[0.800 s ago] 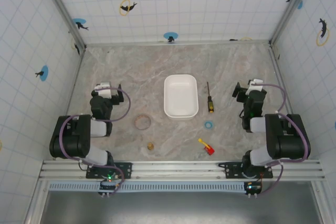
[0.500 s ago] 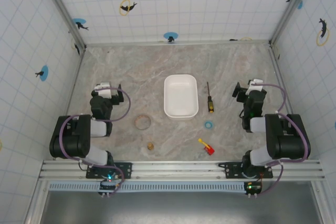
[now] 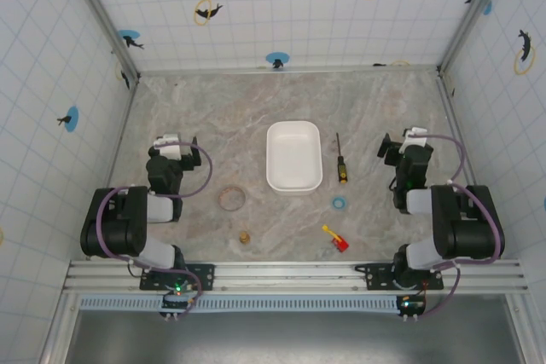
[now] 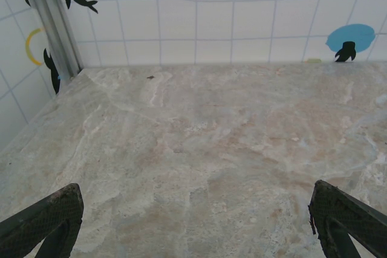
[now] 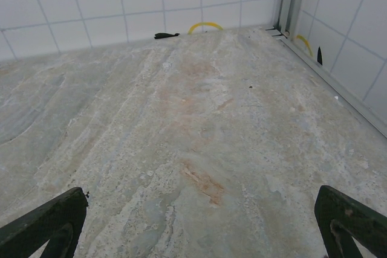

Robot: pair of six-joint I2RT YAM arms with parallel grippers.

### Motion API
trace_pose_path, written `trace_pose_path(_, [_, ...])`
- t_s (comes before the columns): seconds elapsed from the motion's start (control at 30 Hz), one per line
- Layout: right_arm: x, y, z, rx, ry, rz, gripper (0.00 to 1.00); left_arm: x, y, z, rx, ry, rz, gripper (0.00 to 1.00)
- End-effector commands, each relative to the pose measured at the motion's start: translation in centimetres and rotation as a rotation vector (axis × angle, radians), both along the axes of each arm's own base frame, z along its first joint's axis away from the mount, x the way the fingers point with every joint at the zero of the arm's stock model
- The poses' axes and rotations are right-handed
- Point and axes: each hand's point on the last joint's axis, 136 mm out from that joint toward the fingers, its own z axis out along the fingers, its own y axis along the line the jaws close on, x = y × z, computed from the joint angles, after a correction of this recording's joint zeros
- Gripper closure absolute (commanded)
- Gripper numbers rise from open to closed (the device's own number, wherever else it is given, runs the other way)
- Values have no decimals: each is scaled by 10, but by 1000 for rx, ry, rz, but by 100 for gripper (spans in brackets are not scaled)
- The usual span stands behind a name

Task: Put the screwdriver in the bin

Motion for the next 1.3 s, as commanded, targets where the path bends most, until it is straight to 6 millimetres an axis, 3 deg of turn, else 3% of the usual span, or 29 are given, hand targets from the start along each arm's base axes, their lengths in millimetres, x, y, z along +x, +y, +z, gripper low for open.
trace_pose_path(0.0, [6,-2,23,-17,-22,-20,1,5,-4,4,6,-6,-25,2])
trace_pose_path(0.13, [3,3,41,-25,-6,-15,1,11,-13,11,21,18,-81,3])
trace_pose_path(0.27, [2,17,57,45,59,23,1,14,-24,33,19,54,-143,2])
trace_pose_path(0.4, [-3,45,62,100,179,110,1,10,-42,61,-129,88,-217,2])
trace_pose_path(0.53, [-14,81,56,231,353,228,1,3,-73,60,-283,234,-326,2])
trace_pose_path(0.67, [-33,110,40,281,534,302,0,-13,-114,50,-319,324,-407,2])
trace_pose_path(0.93, [-51,149,0,260,752,388,8,-41,-162,40,-453,444,-541,2])
trace_pose_path(1.27, [-61,170,-41,180,868,396,19,-61,-183,27,-519,532,-567,2])
